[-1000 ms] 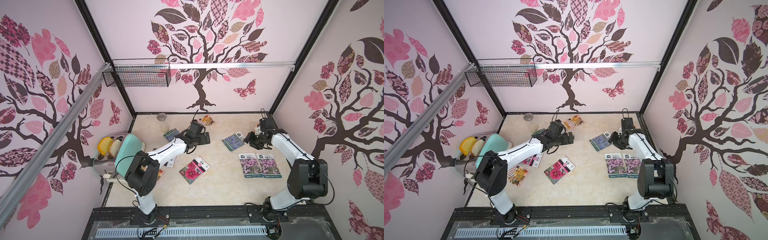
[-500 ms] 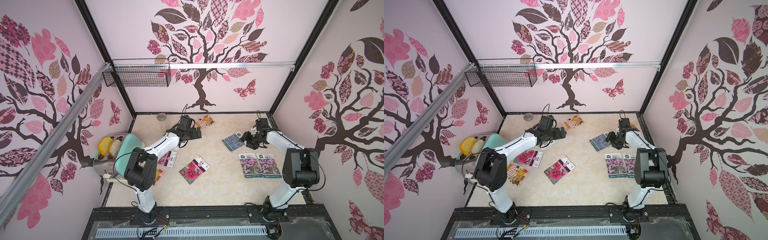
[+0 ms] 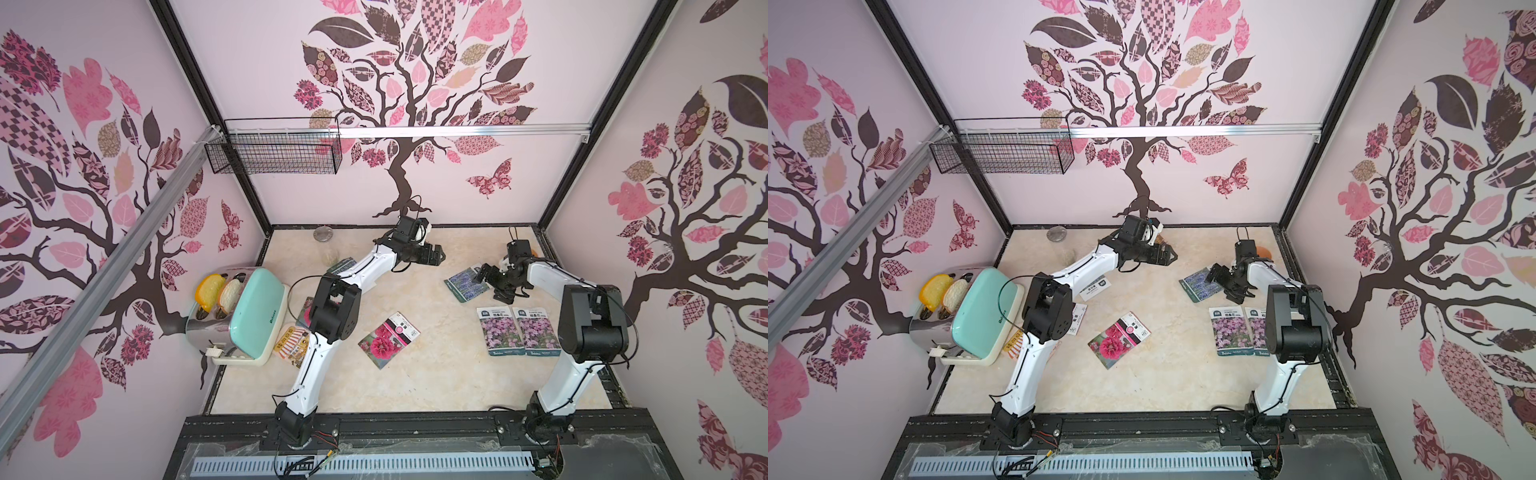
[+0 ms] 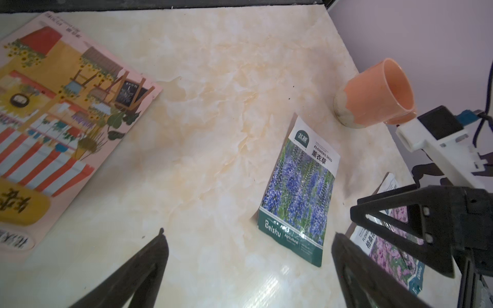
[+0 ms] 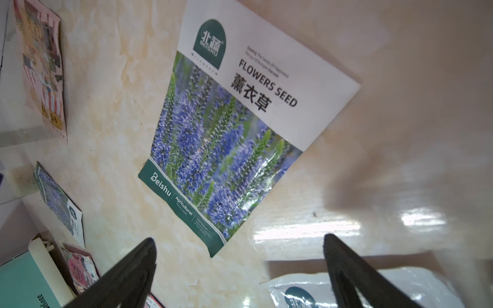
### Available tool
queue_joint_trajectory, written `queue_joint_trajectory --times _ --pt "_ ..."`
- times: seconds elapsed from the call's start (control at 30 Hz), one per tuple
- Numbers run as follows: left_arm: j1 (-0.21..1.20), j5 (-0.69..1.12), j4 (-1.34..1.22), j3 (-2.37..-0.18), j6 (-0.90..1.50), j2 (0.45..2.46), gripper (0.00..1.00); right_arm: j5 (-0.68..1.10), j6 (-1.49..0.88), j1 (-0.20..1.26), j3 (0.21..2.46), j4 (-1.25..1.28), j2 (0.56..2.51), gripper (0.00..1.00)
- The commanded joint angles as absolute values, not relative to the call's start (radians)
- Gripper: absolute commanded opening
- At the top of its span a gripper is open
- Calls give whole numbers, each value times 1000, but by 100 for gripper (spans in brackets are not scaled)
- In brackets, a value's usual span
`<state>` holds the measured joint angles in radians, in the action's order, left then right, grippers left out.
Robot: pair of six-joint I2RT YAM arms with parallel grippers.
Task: Arrange the seed packets in a row
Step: Pick up the seed packet from the center of the board.
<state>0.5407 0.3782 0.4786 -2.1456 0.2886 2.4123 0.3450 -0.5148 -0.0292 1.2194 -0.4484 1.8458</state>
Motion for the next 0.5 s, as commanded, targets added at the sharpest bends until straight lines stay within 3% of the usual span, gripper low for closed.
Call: queue_joint_trajectory --times 0.0,0.27,0.47 --pt "540 447 520 -2245 250 2496 97 338 -544 -42 1241 -408 1870 99" --pt "551 526 566 -2441 273 2672 97 369 -571 -43 1297 -383 1963 97" --pt "594 495 623 -2524 280 2763 97 394 -580 -37 1344 -376 2041 83"
